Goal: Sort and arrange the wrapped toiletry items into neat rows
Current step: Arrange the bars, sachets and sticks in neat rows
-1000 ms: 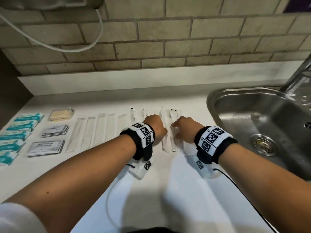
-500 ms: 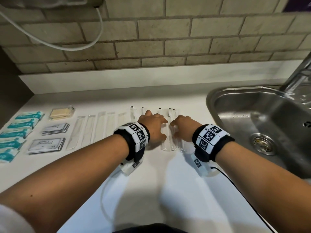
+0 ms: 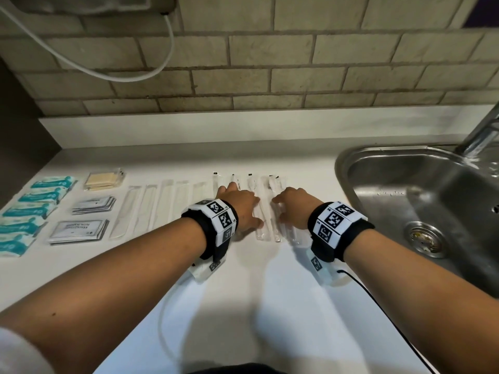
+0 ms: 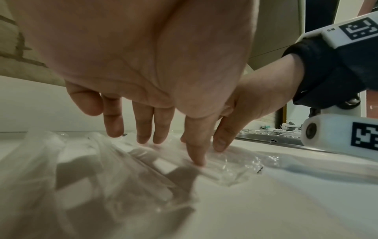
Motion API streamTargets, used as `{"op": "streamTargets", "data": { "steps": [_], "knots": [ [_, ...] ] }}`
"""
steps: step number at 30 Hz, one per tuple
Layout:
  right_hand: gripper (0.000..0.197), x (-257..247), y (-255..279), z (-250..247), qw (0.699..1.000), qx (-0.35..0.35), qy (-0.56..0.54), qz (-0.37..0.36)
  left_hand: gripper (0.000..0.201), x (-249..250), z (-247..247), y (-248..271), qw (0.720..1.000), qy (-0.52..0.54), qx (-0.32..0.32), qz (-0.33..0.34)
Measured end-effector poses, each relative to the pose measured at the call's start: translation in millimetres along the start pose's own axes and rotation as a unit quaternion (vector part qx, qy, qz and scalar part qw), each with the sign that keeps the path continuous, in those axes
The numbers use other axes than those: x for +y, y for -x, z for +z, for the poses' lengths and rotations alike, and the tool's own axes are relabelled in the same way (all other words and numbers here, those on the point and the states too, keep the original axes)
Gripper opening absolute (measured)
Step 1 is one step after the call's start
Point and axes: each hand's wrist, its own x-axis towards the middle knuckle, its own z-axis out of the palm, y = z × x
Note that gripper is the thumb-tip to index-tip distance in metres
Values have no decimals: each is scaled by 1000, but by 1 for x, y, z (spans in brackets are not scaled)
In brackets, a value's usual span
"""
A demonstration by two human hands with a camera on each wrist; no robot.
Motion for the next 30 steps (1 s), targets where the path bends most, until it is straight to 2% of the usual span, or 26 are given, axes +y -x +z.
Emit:
{"op": "streamTargets", "data": {
  "steps": [3, 17, 23, 30],
  "knots": [
    [43, 0, -2, -1, 1000, 0, -1, 2, 43, -2, -1, 0, 1000, -9, 1, 4],
    [48, 3, -6, -1, 1000, 1, 0, 8, 45, -2, 1, -7, 1000, -4, -3, -4],
    [44, 3, -6, -1, 1000, -2, 2, 9, 50, -4, 2, -8, 1000, 12, 1, -12],
    [61, 3, -5, -3, 1000, 0, 7, 14, 57, -3, 1, -5, 999, 33, 23, -14]
  ]
}}
